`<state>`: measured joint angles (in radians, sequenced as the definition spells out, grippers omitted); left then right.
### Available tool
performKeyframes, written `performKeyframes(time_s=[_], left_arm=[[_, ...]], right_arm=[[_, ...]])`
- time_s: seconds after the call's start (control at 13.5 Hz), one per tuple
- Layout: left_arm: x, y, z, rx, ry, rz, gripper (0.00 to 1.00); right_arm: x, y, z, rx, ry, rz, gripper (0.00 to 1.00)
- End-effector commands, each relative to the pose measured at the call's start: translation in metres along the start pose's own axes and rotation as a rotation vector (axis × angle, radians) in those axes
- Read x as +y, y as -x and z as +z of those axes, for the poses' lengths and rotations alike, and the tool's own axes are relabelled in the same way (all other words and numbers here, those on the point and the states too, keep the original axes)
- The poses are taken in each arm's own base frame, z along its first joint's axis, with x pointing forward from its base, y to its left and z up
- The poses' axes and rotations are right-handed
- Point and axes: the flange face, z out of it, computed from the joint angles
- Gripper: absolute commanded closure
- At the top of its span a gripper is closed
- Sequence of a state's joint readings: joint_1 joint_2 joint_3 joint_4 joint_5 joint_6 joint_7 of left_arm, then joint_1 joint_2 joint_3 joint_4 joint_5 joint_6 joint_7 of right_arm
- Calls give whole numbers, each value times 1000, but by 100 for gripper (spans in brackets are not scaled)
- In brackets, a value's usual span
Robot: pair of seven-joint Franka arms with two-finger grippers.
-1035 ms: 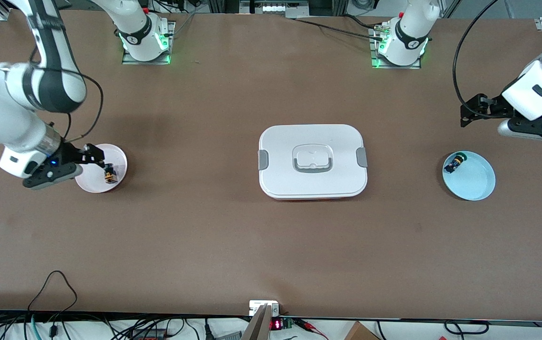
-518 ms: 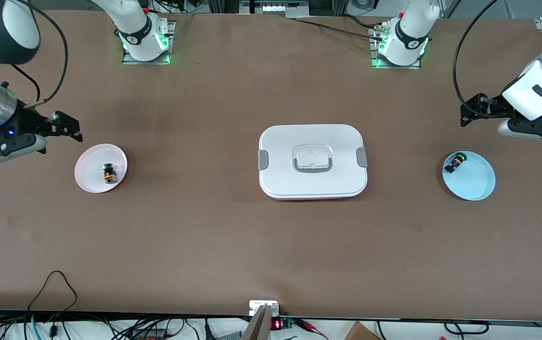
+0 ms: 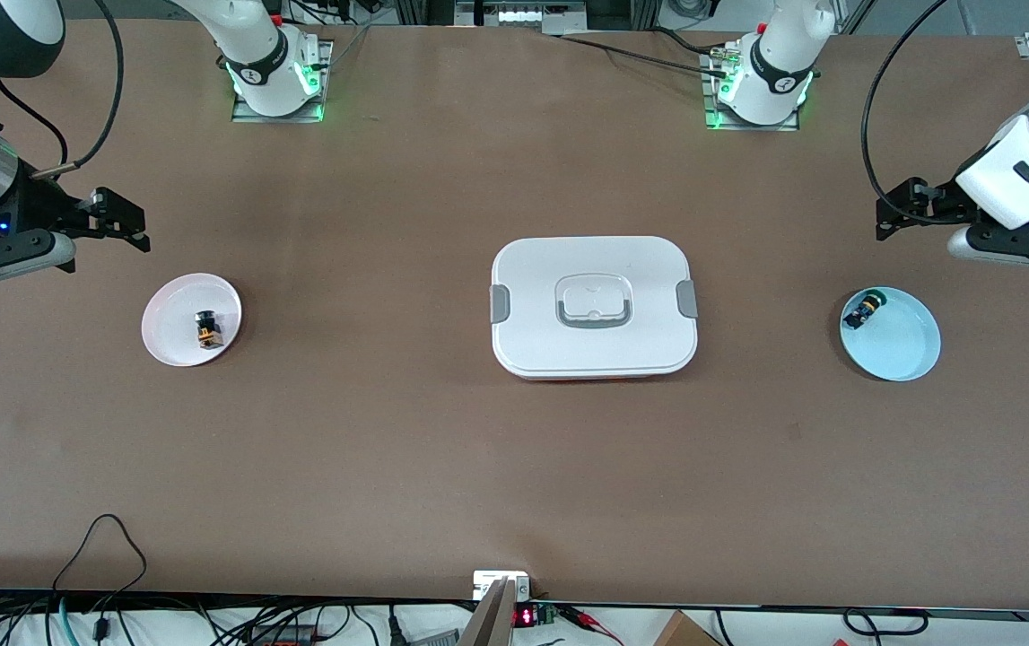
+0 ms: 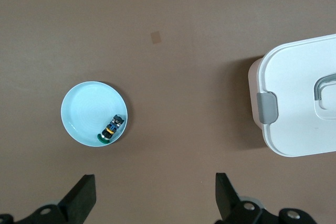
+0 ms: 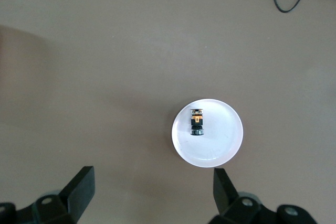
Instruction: Transfer orange switch to right arm and place
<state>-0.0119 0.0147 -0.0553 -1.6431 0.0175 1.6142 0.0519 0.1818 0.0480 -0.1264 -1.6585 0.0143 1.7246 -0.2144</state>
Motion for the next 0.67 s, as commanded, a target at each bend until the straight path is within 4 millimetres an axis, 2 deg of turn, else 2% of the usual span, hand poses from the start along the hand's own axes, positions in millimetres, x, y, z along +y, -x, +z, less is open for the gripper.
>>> performKeyframes(time_s=[0.0,0.15,0.59], left_arm=[[-1,1,-7,-2,7,-9,0],[-1,1,-7,-2,9,-8,0],[-1,2,-6,-8,9,-8,0]], right_arm=[[-7,-3,-18,10,30,43,0],[-17,-9,-17,-9,26,23,0],[-11,-10,-14,-8,32,42,0]])
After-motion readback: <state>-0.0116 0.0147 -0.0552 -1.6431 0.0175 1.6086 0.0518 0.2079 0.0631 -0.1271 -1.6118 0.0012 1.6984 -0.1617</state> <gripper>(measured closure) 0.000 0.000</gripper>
